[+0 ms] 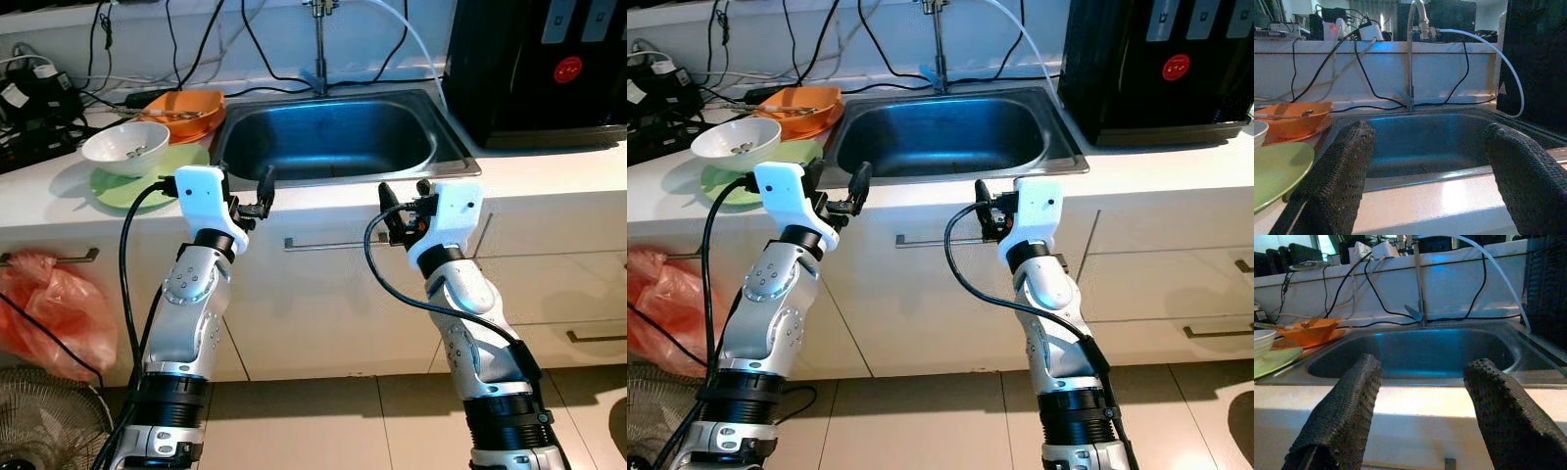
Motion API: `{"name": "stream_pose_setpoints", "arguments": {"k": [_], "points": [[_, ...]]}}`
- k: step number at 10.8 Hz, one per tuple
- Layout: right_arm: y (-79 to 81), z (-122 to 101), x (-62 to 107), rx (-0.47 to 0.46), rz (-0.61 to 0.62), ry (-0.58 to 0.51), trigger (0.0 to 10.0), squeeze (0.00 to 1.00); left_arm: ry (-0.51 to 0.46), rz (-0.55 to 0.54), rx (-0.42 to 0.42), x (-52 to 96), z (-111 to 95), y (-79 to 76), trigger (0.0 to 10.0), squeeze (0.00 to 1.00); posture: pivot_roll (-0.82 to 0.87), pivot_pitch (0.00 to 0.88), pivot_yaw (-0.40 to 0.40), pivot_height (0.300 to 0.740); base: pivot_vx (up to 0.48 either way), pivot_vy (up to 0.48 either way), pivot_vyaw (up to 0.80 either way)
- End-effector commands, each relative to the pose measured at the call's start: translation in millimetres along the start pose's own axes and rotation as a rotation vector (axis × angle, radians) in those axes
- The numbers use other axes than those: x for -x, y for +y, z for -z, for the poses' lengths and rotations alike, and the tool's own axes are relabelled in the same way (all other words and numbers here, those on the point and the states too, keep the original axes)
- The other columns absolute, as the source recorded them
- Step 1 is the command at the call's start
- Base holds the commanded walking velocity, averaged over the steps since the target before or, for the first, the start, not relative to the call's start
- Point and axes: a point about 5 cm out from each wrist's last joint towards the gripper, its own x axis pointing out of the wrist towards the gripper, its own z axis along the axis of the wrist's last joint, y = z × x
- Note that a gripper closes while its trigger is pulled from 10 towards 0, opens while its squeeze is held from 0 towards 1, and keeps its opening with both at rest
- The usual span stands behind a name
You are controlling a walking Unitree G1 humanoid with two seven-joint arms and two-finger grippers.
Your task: Kitchen organization
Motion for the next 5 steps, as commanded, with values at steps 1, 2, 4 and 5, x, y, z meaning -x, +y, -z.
{"name": "stream_pose_setpoints", "arguments": {"k": [1, 2, 4, 5], "points": [[4.6, -8.0, -1.2, -0.003, -0.023, -0.04, 10.0, 0.0, -0.045, -0.029, -0.021, -1.0, -11.6, 7.0, 10.0, 0.0, 0.04, 0.0, 0.101, 0.74, 0.349, 0.0, 0.0], [5.4, -9.3, -1.6, -0.004, -0.027, -0.047, 10.0, 0.0, -0.053, -0.04, -0.026, -1.4, -13.7, 8.8, 10.0, 0.0, 0.04, 0.0, 0.101, 0.74, 0.36, 0.0, 0.0], [7.8, -12.8, -2.8, 0.006, -0.045, -0.066, 10.0, 0.0, -0.054, -0.047, -0.027, -1.4, -13.8, 9.5, 10.0, 0.0, 0.05, 0.0, 0.1, 0.74, 0.369, 0.0, 0.0], [8.7, -13.0, -2.7, 0.012, -0.053, -0.069, 10.0, 0.0, -0.054, -0.052, -0.029, -1.2, -13.7, 10.3, 10.0, 0.0, 0.05, 0.0, 0.1, 0.74, 0.394, 0.0, 0.0]]}}
